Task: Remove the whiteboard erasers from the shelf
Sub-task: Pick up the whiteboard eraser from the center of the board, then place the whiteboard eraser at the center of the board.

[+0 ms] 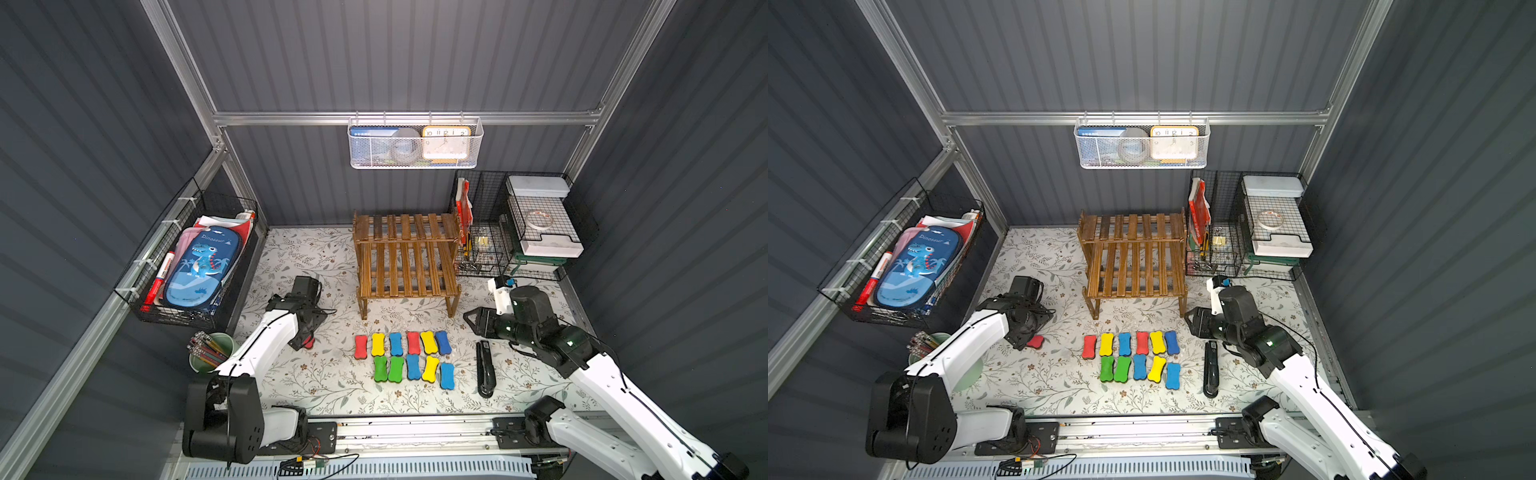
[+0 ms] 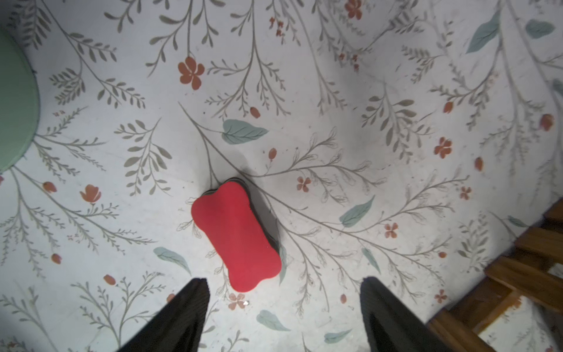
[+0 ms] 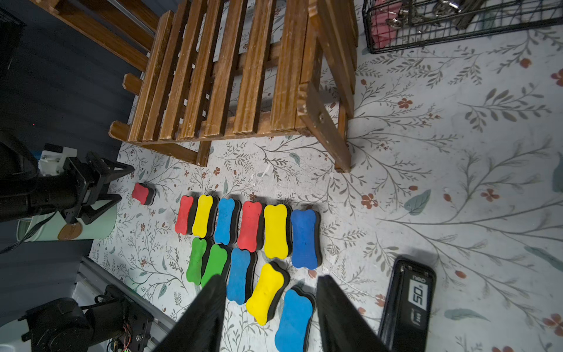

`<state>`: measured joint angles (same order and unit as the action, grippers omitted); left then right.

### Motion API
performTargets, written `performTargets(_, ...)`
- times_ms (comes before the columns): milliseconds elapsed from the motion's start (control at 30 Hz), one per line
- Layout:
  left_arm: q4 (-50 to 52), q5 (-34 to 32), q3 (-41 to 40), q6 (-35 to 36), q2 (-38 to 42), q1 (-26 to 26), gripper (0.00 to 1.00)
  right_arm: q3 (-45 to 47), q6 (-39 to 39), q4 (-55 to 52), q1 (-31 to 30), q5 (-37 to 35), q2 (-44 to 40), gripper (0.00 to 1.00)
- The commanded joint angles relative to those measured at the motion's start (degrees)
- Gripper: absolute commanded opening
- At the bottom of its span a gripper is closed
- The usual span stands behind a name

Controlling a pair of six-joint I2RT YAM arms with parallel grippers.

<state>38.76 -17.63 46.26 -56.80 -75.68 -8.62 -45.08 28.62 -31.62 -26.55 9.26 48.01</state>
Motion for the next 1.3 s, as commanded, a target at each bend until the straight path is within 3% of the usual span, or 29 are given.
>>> performTargets(0, -1.5, 0.0, -3.5, -1.8, -1.5, 0.3, 0.81, 0.6, 0.2, 1.1, 0.5, 0.9, -0.5, 0.53)
performTargets(500, -5.2, -5.0, -3.2, -2.2, -8.6, 0.4, 0.58, 0.4, 0.5, 0.2, 1.3, 0.8, -1.5, 0.53)
performTargets(600, -5.7, -3.6, -3.5, -1.5, -9.4, 0.5, 0.46, 0.5, 0.6, 0.2, 1.4, 0.7, -1.5, 0.52)
performTargets(733, -4.3, -2.1, -3.5, -0.6, -6.0, 0.5, 0.34, 0.4, 0.5, 0.0, 1.5, 0.6, -1.6, 0.53)
performTargets(867, 1.0, -2.4, -2.3, 2.3, 0.7, -1.3, 0.31, 0.5, 0.8, 0.5, 1.6, 1.1, -1.5, 0.53)
performTargets(1000, 6.8, -1.9, -3.2, 1.9, 8.7, -9.9, 0.31, 0.9, 0.9, 0.7, 1.6, 1.1, -2.0, 0.53)
performTargets(1267, 20.7, -1.4, -4.7, -12.4, 11.8, -39.2, 0.29, 1.6, 1.1, 0.6, 1.6, 1.4, -2.6, 0.52)
